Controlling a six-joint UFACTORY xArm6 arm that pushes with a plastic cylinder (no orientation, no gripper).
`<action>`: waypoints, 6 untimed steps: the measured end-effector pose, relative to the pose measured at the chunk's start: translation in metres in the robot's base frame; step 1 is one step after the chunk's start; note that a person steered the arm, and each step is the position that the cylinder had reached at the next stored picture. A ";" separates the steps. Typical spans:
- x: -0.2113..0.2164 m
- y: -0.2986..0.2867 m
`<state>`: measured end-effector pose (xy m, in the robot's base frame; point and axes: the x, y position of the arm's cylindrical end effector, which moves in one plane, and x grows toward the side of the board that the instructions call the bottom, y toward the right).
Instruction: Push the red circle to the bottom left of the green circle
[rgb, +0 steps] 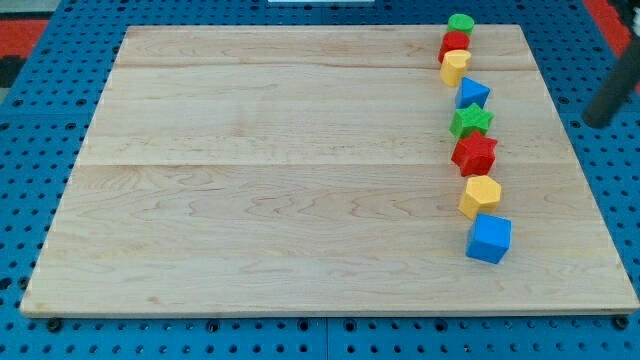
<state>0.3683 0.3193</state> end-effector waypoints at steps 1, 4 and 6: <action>-0.046 -0.037; -0.090 -0.072; -0.115 -0.128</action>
